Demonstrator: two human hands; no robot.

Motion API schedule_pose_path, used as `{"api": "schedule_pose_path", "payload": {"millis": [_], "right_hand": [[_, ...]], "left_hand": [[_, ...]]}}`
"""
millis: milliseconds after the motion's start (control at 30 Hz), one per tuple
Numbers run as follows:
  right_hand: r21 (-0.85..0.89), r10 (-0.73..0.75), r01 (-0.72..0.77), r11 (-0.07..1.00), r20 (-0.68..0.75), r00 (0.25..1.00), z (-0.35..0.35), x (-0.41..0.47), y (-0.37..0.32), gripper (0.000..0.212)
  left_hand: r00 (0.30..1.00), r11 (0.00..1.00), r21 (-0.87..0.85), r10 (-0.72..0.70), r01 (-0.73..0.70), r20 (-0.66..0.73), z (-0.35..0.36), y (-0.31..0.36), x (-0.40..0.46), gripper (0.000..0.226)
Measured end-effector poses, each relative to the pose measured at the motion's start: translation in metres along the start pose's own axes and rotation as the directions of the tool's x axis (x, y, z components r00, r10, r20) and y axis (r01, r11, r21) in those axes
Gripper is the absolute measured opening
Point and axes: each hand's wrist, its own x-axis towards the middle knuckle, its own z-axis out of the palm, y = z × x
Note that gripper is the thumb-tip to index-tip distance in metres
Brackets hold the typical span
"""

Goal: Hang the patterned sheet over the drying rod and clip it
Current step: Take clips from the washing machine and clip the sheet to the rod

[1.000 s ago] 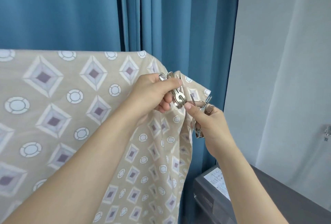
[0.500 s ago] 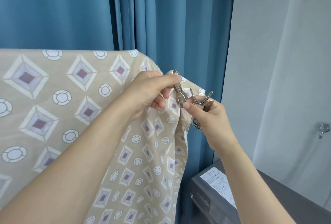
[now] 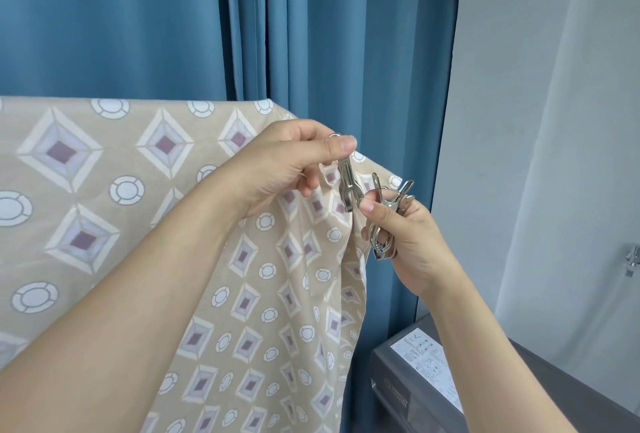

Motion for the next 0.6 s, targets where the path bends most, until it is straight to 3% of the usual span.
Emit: {"api": "schedule_pose_path", "payload": {"millis": [133, 267, 433, 600], "right_hand": [[-0.037, -0.016, 0.013, 0.999, -0.070, 0.997, 0.006, 0.009, -0.008, 0.014], [-0.142, -0.038, 0.015, 0.990, -0.156, 0.987, 0.011, 0.023, -0.019, 0.005], [-0.294, -0.035, -0.025, 0.956, -0.197, 0.980, 0.021, 0.048, -0.031, 0.011], [-0.380, -0.103, 0.026, 0.925, -0.182, 0.978, 0.038, 0.075, -0.035, 0.022]], "left_hand": [[0.986, 0.984, 0.131, 0.134, -0.121, -0.095, 0.002, 0.006, 0.003, 0.035], [0.969, 0.957, 0.245, 0.193, -0.152, -0.153, -0.005, 0.013, 0.006, 0.024], [0.955, 0.924, 0.346, 0.236, -0.162, -0.182, -0.014, 0.025, 0.013, 0.027], [0.941, 0.881, 0.445, 0.273, -0.160, -0.201, -0.025, 0.042, 0.023, 0.026]]}}
